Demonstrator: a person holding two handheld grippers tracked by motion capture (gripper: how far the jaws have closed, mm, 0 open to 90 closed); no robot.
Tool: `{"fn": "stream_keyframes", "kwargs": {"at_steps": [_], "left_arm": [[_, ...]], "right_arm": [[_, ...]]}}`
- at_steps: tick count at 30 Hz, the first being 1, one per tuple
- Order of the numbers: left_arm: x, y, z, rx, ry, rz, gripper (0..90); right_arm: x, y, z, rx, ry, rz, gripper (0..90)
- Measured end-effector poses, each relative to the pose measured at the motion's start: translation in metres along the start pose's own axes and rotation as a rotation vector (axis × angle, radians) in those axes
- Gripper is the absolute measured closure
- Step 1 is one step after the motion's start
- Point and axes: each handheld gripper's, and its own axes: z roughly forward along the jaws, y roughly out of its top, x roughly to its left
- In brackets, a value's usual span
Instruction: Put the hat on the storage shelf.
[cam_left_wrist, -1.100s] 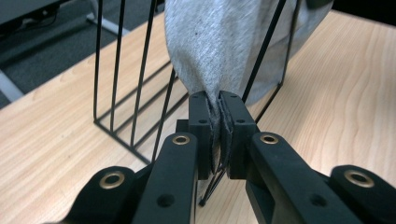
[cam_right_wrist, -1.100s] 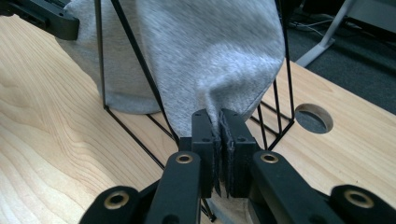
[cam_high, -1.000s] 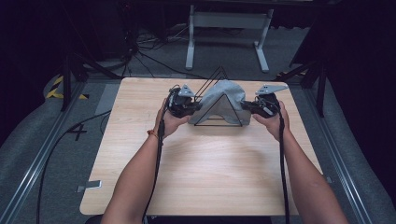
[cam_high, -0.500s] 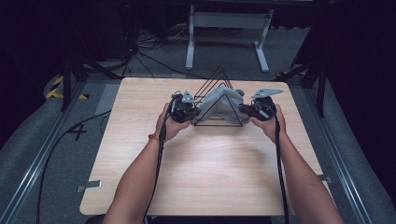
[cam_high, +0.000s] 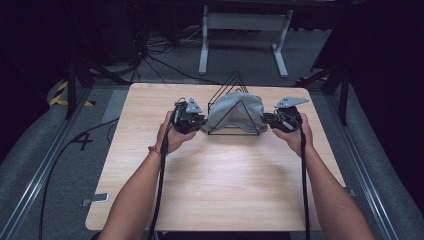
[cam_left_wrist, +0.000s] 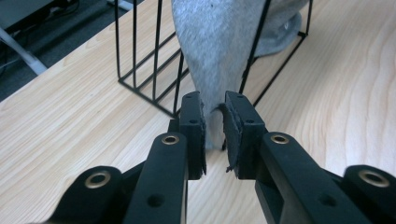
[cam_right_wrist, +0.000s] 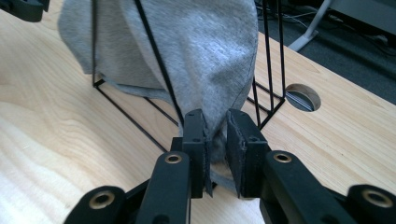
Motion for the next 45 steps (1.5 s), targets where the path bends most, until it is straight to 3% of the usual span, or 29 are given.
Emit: {"fn": "stream_keyframes", "kwargs": {"at_steps": [10,14,24,28,30,33,37,39,40,45], "left_arm": [[-0.005,-0.014,-0.038,0.006,0.014,0.05,74.7],[-0.011,-0.028,-0.053,0.034,0.011,0.087,73.4],[-0.027,-0.065,-0.082,0.052,-0.001,0.119,68.6],[-0.031,-0.077,-0.091,0.054,0.003,0.116,63.5],[-0.032,-0.089,-0.097,0.066,0.008,0.083,60.0],[-0.033,-0.1,-0.101,0.084,0.005,0.077,55.9],[-0.035,-0.117,-0.104,0.115,0.019,0.056,45.0],[-0.038,-0.126,-0.105,0.13,0.026,0.051,43.4],[-0.041,-0.133,-0.105,0.152,0.028,0.049,38.0],[-0.049,-0.149,-0.104,0.159,0.003,0.036,29.1]], "right_arm": [[0.004,-0.007,-0.024,-0.003,0.001,-0.017,73.0],[0.008,-0.016,-0.037,-0.001,0.005,-0.035,69.6],[0.016,-0.045,-0.067,0.006,-0.007,-0.062,63.5],[0.02,-0.057,-0.076,0.016,-0.016,-0.079,60.6],[0.023,-0.069,-0.082,0.021,-0.021,-0.082,57.2],[0.026,-0.079,-0.085,0.04,-0.035,-0.089,53.3],[0.032,-0.101,-0.088,0.071,-0.066,-0.095,45.8],[0.034,-0.114,-0.091,0.082,-0.062,-0.071,39.9],[0.035,-0.124,-0.093,0.093,-0.074,-0.072,37.5],[0.032,-0.143,-0.099,0.105,-0.069,-0.022,33.0]]}}
